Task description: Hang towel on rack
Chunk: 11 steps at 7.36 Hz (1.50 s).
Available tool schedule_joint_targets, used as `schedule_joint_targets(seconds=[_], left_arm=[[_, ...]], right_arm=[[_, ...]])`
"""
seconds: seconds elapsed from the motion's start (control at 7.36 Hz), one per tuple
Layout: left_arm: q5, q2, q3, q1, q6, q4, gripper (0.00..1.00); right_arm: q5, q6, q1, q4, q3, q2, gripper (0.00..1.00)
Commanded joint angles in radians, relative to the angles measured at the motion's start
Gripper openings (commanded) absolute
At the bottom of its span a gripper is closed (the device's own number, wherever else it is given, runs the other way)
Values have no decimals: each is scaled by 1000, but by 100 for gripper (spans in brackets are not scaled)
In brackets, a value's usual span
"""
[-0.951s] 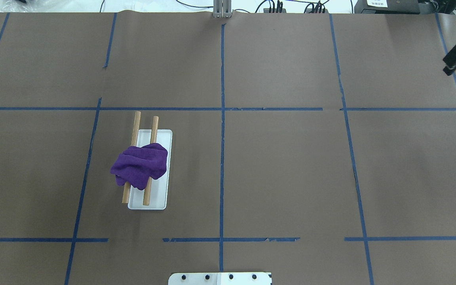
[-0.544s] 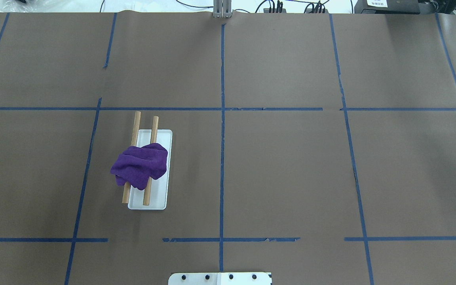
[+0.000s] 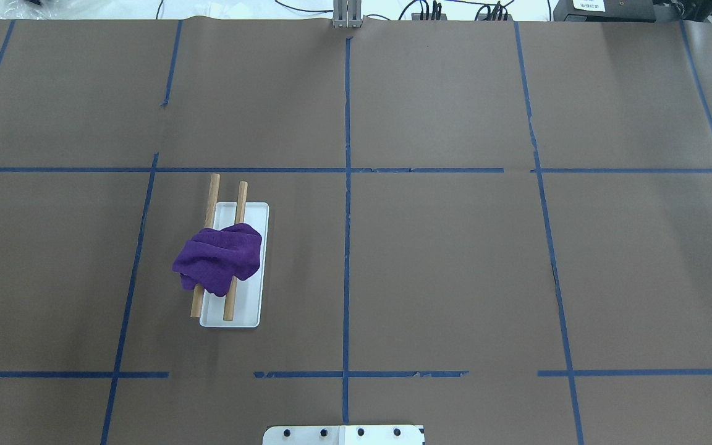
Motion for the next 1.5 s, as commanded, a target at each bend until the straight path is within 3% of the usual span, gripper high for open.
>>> schedule_joint_targets(seconds=[0.0,1.36], left_arm=[[4,4,-12,-7,0,4,100],[10,3,-22,-6,4,1,100]], right_arm=[[1,22,1,3,7,2,100],[3,20,1,3,22,0,100]])
